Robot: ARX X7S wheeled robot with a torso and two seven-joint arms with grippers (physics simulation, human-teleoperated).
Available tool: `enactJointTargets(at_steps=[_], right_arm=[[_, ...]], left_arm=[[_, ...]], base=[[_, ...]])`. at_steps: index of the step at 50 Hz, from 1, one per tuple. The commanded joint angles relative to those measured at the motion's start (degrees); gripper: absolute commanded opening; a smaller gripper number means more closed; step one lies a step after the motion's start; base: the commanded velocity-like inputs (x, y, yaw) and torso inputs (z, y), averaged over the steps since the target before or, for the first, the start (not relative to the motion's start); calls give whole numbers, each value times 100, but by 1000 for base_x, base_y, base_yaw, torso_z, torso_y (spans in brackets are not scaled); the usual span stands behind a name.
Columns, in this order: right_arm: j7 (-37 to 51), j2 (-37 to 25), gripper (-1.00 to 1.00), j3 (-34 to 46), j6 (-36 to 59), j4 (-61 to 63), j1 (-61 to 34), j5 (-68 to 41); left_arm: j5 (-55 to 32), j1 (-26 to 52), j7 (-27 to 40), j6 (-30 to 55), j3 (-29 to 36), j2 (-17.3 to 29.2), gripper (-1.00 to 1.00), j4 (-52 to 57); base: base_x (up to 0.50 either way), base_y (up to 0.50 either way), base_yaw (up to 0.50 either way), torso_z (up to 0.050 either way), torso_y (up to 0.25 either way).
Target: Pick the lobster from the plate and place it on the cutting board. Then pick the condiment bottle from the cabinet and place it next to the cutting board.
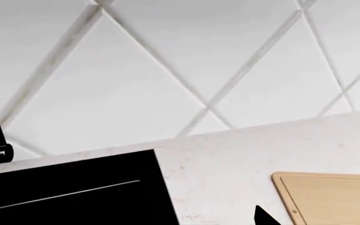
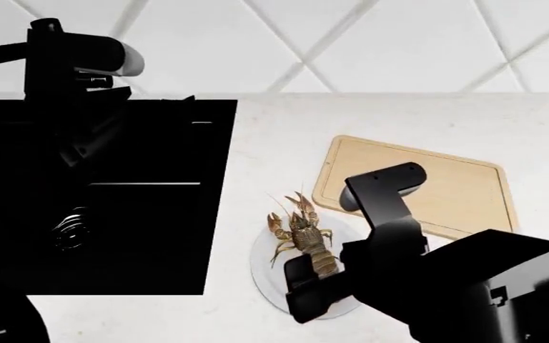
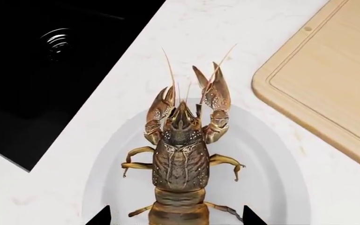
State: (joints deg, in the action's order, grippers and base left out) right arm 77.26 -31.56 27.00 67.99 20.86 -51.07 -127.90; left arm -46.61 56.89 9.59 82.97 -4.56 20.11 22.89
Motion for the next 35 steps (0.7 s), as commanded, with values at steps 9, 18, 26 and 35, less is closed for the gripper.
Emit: enactJointTargets(at_steps=[9, 18, 26, 35], right_arm=[[-154, -26, -100, 126, -1, -88, -10, 163], [-159, -132, -100, 137, -29, -23, -22, 155], [24, -288, -100, 190, -123, 85, -279, -82], [220, -341, -100, 285, -189, 90, -916, -343]], left_arm=[[-154, -22, 117, -56, 37, 72, 100, -33], [-243, -28, 196, -65, 38, 92, 100, -29], [-320, -22, 261, -84, 52, 121, 100, -45], [-396, 47, 316, -65, 69, 142, 100, -63]], base=[[0, 0, 0, 0, 0], [0, 0, 0, 0, 0], [0, 0, 0, 0, 0], [0, 0, 0, 0, 0]])
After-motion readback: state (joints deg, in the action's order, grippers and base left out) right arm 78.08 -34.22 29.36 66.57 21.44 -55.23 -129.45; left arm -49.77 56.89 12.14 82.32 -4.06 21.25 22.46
